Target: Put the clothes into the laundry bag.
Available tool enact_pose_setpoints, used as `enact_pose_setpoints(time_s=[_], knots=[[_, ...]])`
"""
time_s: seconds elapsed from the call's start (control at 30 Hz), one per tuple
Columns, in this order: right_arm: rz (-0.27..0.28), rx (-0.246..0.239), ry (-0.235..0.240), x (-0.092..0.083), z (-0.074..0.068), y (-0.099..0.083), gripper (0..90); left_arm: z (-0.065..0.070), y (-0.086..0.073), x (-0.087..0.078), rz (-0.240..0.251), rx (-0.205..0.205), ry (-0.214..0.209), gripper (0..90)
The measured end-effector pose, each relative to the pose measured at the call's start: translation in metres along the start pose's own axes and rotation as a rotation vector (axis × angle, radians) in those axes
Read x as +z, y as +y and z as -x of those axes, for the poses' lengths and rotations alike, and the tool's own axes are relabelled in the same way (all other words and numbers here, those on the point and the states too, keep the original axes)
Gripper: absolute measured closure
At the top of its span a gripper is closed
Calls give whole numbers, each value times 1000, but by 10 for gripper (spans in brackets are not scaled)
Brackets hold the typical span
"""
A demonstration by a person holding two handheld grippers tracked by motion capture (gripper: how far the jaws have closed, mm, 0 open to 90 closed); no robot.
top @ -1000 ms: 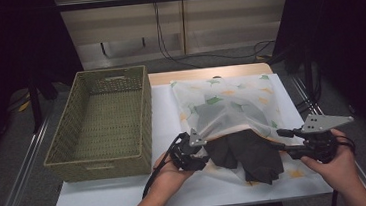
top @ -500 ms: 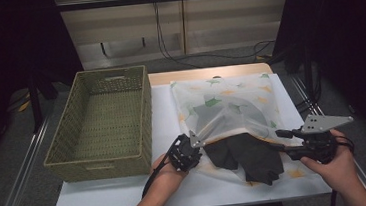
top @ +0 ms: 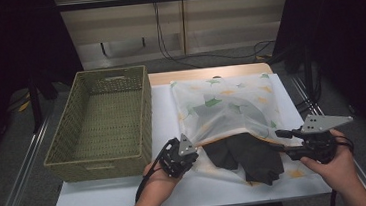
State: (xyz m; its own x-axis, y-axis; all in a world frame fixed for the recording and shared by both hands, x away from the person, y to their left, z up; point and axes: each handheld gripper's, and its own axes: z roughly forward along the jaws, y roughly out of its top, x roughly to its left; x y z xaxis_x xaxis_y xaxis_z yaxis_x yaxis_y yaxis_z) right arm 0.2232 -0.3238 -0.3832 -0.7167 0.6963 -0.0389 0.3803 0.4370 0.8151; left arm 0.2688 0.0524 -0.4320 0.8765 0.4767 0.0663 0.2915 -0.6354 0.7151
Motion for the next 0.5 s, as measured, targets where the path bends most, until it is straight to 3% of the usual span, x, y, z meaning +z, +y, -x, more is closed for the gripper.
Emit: enact_pose_setpoints(time_s=[0.17,0.2,0.3,0.33,0.43,0.5], knots=[[-1,-7,2,2,-1,4,524,-1,-10,-17,4,3,-19,896],[-1,-7,4,2,-1,4,524,0,-12,-17,16,-15,-26,897],[-3,-13,6,4,-3,7,524,2,-19,-22,1,9,-34,897],[-4,-14,3,5,-3,8,524,4,-20,-22,12,-9,-31,897],[-7,-17,10,7,-3,10,522,5,-25,-25,-4,16,-37,896],[-11,-20,12,9,-3,10,514,7,-26,-25,-3,7,-30,897]])
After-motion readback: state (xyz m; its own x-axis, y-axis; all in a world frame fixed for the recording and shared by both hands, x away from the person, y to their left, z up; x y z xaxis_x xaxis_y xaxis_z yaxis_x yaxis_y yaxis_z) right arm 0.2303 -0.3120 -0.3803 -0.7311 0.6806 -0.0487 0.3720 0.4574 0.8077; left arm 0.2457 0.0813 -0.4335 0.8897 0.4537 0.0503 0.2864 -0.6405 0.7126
